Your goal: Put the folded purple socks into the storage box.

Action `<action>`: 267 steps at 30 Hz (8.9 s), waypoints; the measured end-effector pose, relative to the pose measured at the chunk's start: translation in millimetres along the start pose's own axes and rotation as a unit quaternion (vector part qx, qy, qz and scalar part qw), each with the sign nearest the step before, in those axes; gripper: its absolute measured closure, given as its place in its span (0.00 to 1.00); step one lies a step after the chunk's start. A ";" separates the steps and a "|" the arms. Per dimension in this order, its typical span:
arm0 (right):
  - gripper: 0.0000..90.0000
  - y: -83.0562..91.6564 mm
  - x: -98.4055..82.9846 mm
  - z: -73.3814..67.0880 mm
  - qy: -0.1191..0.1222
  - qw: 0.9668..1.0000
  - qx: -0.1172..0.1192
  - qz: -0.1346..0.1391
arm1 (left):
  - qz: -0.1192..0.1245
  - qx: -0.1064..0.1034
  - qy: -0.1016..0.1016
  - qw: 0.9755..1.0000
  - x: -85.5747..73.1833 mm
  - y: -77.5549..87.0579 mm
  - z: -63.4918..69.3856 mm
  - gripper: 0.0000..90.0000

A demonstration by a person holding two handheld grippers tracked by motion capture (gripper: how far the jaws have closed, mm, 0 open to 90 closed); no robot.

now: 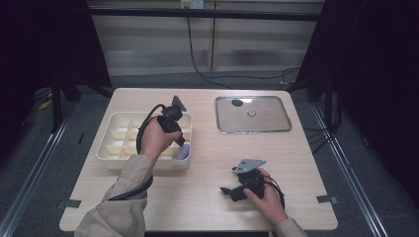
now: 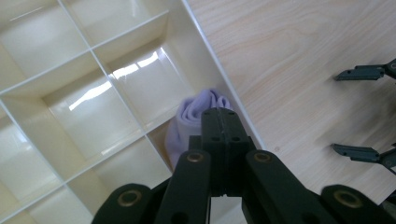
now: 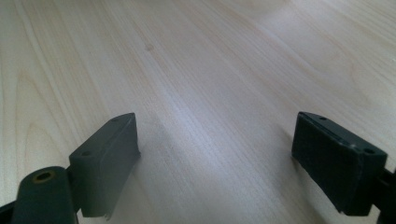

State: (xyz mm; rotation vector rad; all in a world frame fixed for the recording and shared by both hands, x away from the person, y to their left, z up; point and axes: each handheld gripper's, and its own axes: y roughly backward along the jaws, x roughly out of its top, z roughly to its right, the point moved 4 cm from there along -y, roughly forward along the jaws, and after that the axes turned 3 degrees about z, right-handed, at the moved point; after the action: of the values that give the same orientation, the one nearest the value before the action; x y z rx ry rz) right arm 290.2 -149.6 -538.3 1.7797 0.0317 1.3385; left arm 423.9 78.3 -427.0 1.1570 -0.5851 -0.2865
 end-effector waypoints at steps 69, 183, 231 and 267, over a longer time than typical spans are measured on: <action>0.16 0.0 -0.2 -0.2 -0.001 1.000 0.000 -0.001 | 0.003 0.002 0.014 1.000 -21.4 -47.3 -8.2 1.00; 0.16 -0.2 0.0 0.2 -0.001 1.000 0.001 0.002 | 0.048 -0.009 -0.029 0.998 -48.0 29.2 -5.0 0.24; 0.16 0.1 -0.2 -0.1 -0.002 1.000 0.002 -0.001 | 0.058 -0.028 -0.033 0.997 -94.1 35.2 -16.9 0.26; 0.16 0.0 -0.2 -0.1 -0.002 1.000 0.002 -0.001 | 0.069 -0.051 -0.039 0.996 -142.7 7.2 -28.4 0.26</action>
State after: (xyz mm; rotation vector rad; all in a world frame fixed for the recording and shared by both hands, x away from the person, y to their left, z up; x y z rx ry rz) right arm 290.0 -149.6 -538.4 1.7852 0.0339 1.3356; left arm 322.9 174.6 -468.9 1.0059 -0.7075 -0.2414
